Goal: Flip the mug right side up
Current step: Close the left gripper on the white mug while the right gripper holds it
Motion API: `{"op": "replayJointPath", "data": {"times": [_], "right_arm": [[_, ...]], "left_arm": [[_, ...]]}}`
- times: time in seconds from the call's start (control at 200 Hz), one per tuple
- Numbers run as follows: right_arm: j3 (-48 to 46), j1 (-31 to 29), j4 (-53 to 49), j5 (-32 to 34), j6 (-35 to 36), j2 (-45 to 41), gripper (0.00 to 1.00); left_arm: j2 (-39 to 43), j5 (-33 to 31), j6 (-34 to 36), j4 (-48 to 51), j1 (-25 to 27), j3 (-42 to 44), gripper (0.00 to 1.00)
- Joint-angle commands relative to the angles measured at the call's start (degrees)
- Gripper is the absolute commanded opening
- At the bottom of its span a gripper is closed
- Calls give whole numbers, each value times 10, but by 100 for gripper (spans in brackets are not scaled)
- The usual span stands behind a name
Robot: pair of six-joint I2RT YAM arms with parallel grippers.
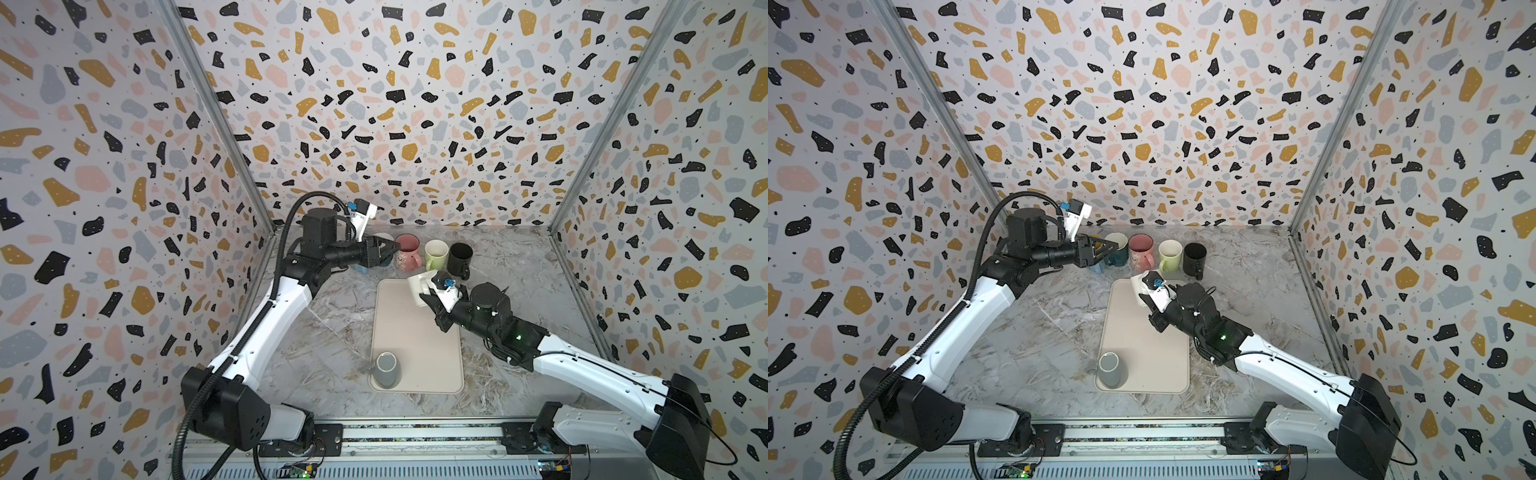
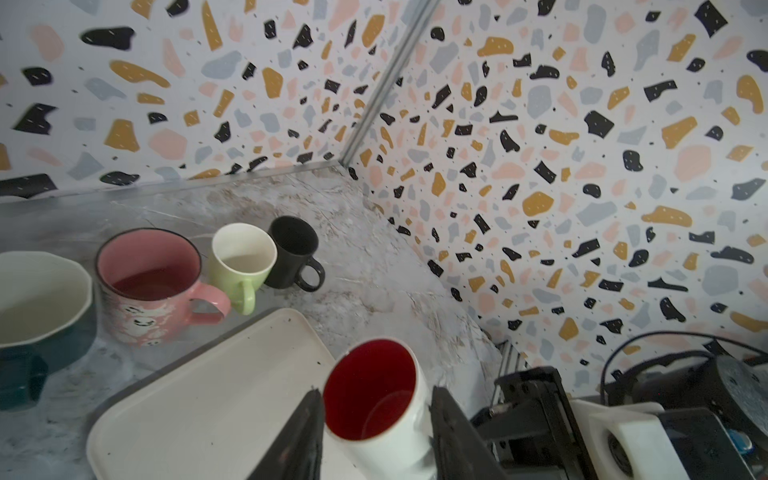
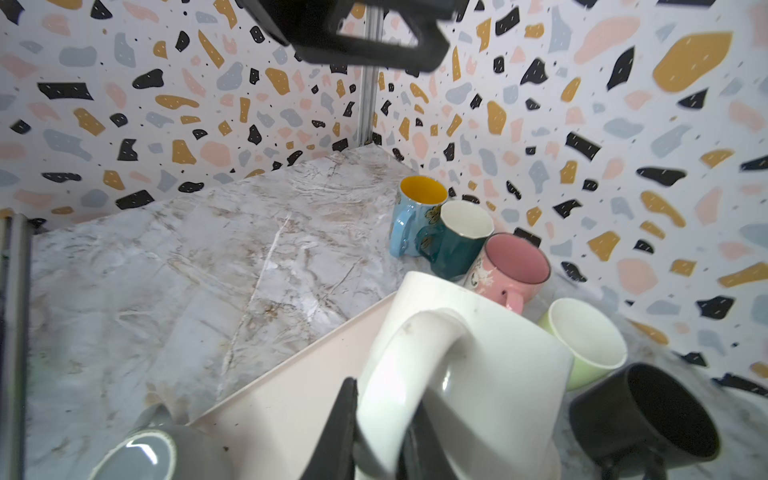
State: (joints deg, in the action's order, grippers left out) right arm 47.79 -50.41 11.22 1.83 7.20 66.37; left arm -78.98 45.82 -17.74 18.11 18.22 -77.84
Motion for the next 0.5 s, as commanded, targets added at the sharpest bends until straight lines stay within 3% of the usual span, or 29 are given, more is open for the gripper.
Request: {"op": "replayJointPath", "data": {"times": [0.0,0.285,0.496], "right_arm": [[22,-5,75,53,110,-8,0],[32,-11,93,71,195,12,0],[31,-16,97,76,213,13,0]], "left_arm": [[21,35,40,70,17,-4,45],[6,-12,94,188,60,-29,48],[-24,-28,116,230,74,-52,49]]}}
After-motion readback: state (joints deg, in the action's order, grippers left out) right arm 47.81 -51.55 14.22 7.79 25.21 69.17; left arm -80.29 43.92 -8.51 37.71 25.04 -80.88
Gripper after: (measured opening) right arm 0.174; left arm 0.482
